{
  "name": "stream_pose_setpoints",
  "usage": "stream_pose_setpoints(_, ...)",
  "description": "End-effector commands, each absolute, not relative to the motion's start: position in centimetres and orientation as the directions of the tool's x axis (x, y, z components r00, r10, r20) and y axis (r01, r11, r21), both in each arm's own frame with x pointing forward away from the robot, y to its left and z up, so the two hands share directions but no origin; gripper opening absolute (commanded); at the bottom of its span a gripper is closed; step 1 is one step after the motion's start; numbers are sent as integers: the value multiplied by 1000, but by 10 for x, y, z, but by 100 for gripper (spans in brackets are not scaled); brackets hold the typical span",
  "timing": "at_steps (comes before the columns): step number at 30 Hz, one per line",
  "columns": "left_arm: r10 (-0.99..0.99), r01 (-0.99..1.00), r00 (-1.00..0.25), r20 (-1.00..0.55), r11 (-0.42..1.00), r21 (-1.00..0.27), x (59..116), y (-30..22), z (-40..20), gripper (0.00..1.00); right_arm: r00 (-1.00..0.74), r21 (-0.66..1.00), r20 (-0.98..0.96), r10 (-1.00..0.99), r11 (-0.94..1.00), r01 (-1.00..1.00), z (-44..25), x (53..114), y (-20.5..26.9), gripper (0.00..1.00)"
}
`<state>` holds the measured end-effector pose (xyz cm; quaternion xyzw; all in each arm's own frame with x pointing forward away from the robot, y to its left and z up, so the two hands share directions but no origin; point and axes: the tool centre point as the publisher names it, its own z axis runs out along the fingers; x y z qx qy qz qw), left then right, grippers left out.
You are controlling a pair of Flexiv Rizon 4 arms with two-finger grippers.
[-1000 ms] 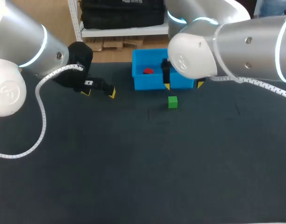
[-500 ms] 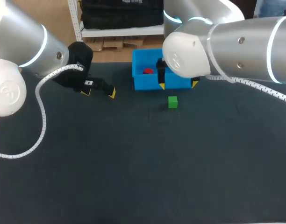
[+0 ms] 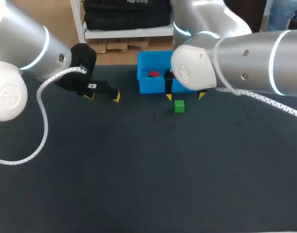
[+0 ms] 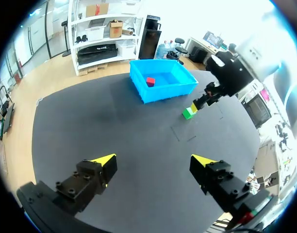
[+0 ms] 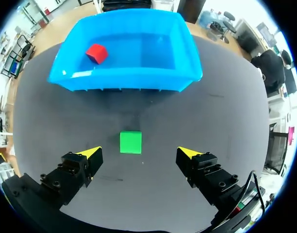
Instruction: Use the left arm to pick the red cube and place it into the blue plastic box first, then use the right arm to grasp the green cube and put it into the same blue plastic box after the first action is fully finished.
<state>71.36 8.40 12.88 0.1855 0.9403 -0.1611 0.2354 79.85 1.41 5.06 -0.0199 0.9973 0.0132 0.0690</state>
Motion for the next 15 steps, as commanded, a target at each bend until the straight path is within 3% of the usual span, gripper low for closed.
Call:
stream_pose_setpoints(1,273,428,-819,-505,877,-219,713,85,129,100,-992,37,-118,-35,999,-40,37,809,19,100)
stream_pose_setpoints(15,273,428,-819,-505,877,-219,713,85,129,100,-995,18,-86,-60,998,-62,14,814,27,100)
